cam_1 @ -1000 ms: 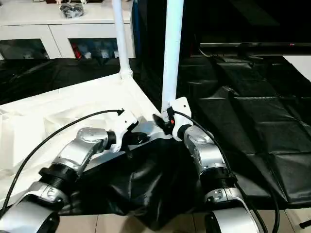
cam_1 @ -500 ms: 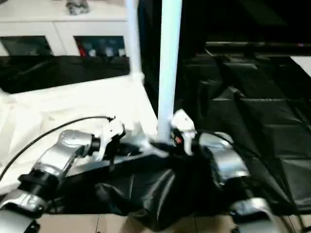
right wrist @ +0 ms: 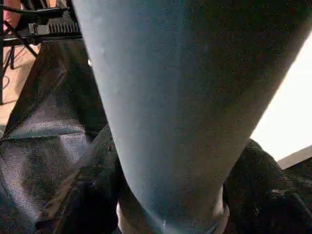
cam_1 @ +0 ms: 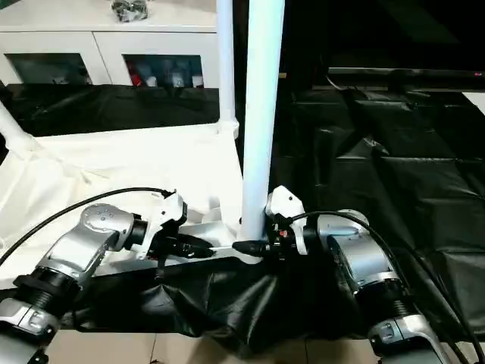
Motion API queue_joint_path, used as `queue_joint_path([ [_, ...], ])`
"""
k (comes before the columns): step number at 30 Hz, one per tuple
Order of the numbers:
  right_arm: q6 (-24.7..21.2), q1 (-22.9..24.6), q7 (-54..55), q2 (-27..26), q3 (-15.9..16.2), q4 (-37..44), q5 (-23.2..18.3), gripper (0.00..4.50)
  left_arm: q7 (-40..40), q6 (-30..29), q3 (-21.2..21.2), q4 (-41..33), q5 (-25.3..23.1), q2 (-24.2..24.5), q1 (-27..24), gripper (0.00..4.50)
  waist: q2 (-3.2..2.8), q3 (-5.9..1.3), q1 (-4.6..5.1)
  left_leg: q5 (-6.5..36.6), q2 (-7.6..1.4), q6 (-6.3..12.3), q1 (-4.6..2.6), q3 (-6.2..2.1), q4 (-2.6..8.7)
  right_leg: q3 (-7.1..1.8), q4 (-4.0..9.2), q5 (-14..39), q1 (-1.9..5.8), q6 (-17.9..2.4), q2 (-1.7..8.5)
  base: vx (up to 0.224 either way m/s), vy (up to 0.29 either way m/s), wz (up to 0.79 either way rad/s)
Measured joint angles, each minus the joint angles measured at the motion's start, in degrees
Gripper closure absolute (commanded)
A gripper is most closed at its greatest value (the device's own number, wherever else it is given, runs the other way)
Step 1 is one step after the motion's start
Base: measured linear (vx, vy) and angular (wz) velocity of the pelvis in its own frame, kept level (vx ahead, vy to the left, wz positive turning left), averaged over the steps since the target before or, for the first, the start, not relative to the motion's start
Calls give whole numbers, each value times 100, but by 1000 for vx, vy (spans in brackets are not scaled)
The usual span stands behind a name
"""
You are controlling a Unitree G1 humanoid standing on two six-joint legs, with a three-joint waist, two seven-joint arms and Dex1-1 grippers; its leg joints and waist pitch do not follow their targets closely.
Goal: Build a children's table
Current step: Rotate leg to tighten
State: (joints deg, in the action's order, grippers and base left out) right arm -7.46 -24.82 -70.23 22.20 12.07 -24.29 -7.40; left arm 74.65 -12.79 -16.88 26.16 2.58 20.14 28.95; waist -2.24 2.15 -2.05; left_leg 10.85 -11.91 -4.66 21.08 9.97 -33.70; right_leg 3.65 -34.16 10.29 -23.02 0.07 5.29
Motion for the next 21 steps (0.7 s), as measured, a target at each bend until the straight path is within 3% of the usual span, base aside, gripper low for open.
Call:
queue_joint_path([
  [5, -131, 21, 806, -413, -357, -177, -32, 204, -526, -25, 147, 37, -107, -159, -9, 450, 2, 3, 33, -1, 1, -1, -5, -1, -3, -4, -3, -10, -1, -13, 0, 0, 0, 0],
  [12, -201, -277, 2604, -1045, -842, -755, 109, 206, -1664, -203, 287, 471, -356, -731, 311, 450, -6, -4, 171, -1, 4, -2, -10, -6, -4, -15, -2, -13, 6, -13, 0, 0, 0, 0],
  [19, -164, -834, 4445, -1585, -996, -1460, 539, 206, -2788, -327, 490, 902, -529, -1335, 583, 450, -47, -30, 203, -1, 6, -2, -7, -4, -1, -16, 5, -11, 14, -10, 1, 0, 0, 0],
  [21, -119, -858, 4418, -1586, -1041, -1522, 524, 151, -2822, -340, 495, 902, -529, -1362, 583, 450, -54, -35, 195, 0, 6, -2, -6, -4, 5, -14, 7, -9, 14, -6, 1, 0, 0, 0],
])
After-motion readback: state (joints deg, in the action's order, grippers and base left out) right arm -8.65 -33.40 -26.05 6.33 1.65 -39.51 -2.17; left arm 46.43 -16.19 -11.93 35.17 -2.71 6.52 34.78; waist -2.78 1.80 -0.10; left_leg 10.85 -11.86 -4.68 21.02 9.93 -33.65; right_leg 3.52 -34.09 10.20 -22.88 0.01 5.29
